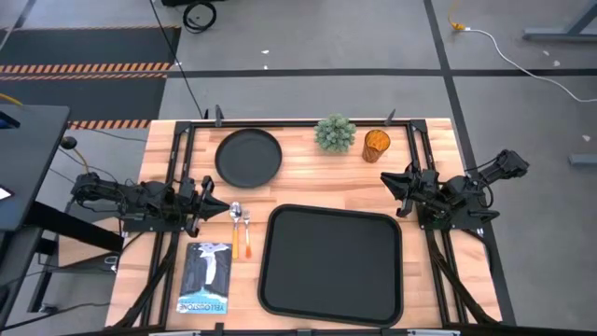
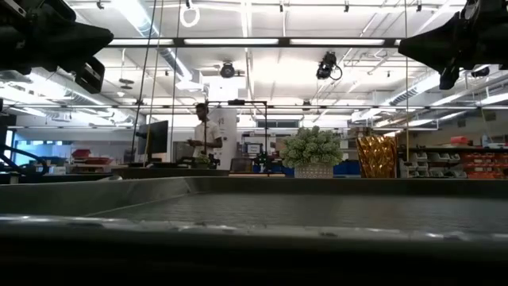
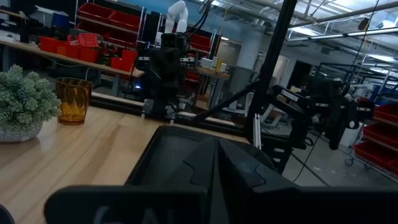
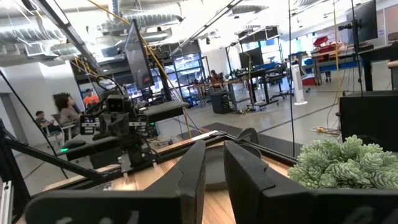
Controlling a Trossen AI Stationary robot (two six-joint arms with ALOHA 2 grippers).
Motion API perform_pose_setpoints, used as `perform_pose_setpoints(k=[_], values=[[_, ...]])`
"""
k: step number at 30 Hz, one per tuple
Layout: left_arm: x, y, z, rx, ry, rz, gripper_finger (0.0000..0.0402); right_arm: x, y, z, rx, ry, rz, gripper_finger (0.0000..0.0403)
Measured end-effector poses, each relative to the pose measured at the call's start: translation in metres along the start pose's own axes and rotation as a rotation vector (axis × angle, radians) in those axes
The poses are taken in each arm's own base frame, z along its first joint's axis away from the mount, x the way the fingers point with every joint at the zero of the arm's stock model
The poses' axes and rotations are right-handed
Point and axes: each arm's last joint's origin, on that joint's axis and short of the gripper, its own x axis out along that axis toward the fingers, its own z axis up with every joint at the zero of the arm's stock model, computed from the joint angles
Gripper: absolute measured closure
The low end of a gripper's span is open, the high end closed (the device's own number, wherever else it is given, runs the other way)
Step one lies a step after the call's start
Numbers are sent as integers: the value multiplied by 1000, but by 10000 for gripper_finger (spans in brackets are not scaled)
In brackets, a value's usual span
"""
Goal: Pick and place plate/cup/fork/spoon on tray
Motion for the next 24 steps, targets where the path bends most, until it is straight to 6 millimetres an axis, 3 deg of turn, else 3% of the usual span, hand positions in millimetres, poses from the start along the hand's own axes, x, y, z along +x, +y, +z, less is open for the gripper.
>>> perform_pose_setpoints(k=[20, 24], values=[[0, 0, 1, -1, -8, -2, 372, 0, 0, 0, 0, 0, 1, 339], [0, -2, 7, -80, -73, -21, 372, 0, 0, 0, 0, 0, 0, 339]])
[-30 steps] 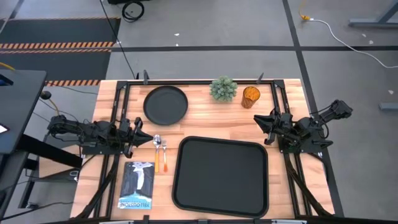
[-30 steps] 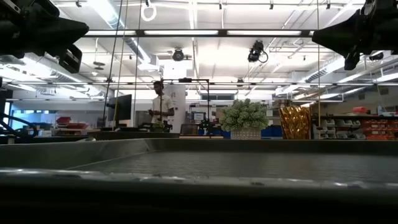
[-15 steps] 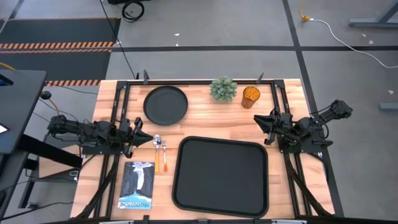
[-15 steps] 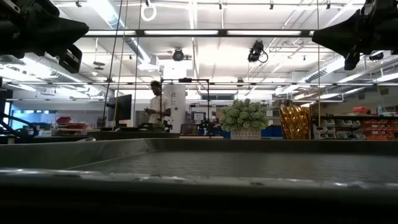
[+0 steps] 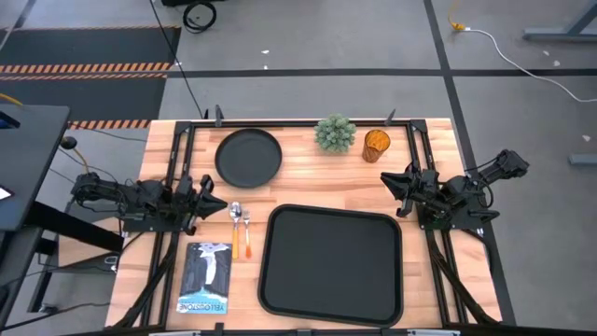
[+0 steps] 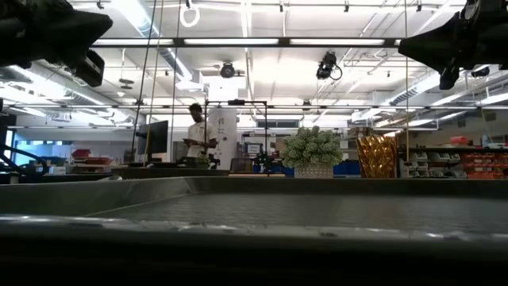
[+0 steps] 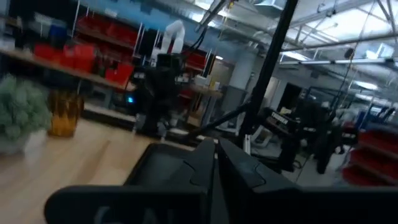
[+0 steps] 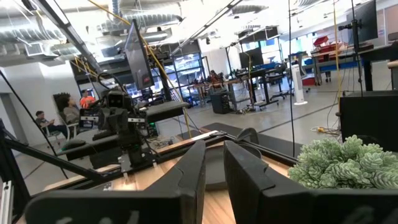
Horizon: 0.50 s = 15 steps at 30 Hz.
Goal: Pick and place plate/cup/fork/spoon on tray
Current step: Adjust the black serving tray
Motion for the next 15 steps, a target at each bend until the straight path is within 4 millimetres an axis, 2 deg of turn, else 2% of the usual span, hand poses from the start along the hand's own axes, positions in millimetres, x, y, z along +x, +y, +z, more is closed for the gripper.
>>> perform_pose_setpoints(k=[8, 15], values=[[0, 0, -1, -145, 5, 5, 372, 0, 0, 0, 1, 0, 0, 339], [0, 4, 2, -191, -62, 124, 372, 0, 0, 0, 0, 0, 0, 339]])
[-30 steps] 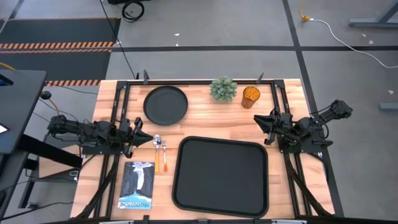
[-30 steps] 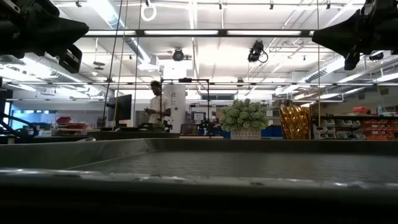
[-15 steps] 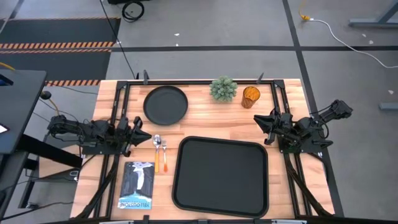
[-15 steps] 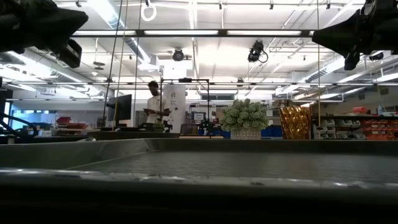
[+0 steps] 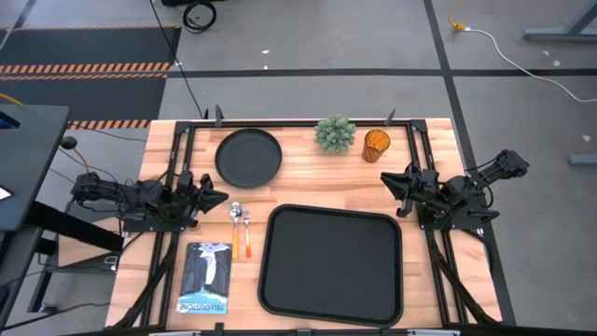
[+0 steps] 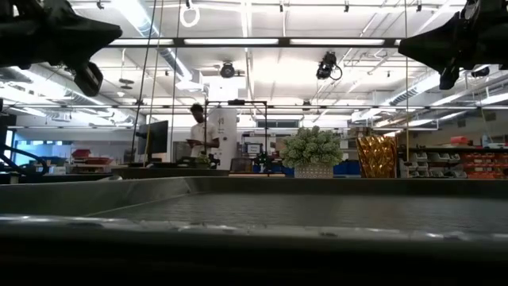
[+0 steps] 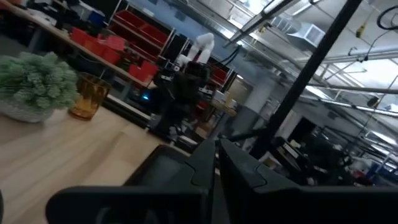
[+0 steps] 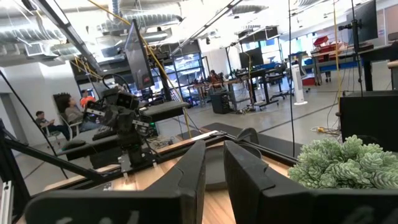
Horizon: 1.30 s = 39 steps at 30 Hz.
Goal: Pick and place plate/cup/fork/spoon on tray
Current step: Adjust the black serving tray
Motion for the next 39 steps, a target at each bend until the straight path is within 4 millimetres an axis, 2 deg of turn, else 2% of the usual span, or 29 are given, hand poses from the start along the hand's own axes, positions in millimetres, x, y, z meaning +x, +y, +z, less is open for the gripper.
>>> perform_pose_setpoints(k=[6, 9, 14, 18, 24, 28, 35, 39], values=[[0, 1, 0, -8, -17, 32, 372, 0, 0, 0, 3, -2, 0, 339], [0, 1, 1, 32, -25, 48, 374, 0, 0, 2, 64, -17, 1, 339], [0, 0, 4, 184, -54, 35, 374, 0, 0, 4, 29, -33, 2, 339], [-1, -6, 11, 347, -123, -39, 374, 0, 1, 4, 3, -34, 25, 339], [-2, -12, 18, 573, -205, -110, 374, 1, -2, 5, 0, -43, -36, 339], [-3, -12, 20, 631, -231, -107, 374, 4, -6, 14, -28, -80, -91, 339], [-6, -17, 30, 651, -347, -130, 374, 8, -9, 41, -109, -104, -200, 339], [-4, -17, 33, 653, -378, -77, 374, 10, -12, 43, -119, -50, -306, 339]])
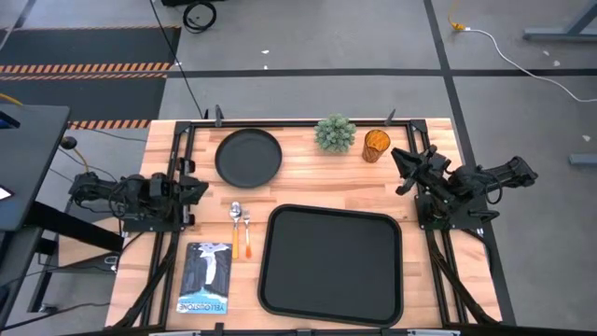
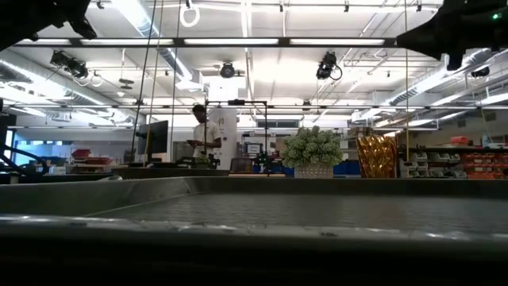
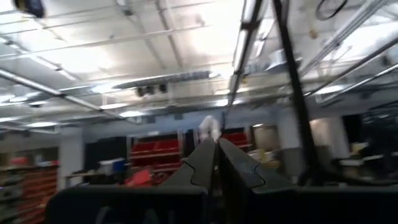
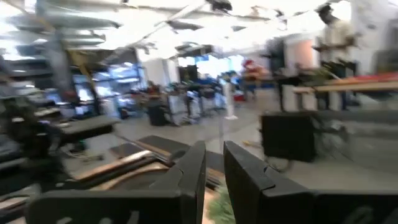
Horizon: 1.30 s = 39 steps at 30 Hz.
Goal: Pick and place plate/cup/fork/spoon on tray
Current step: Adjust the black serving tray
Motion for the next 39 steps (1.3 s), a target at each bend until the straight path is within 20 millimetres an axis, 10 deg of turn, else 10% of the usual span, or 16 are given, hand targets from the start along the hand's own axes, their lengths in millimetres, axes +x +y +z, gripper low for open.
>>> perform_pose_setpoints(k=[21, 39], values=[[15, 19, -18, -88, 79, 233, 374, 38, 19, 20, -49, 423, -35, 339], [16, 20, -21, -81, 102, 246, 374, 75, 75, -48, -243, 1225, 243, 318]])
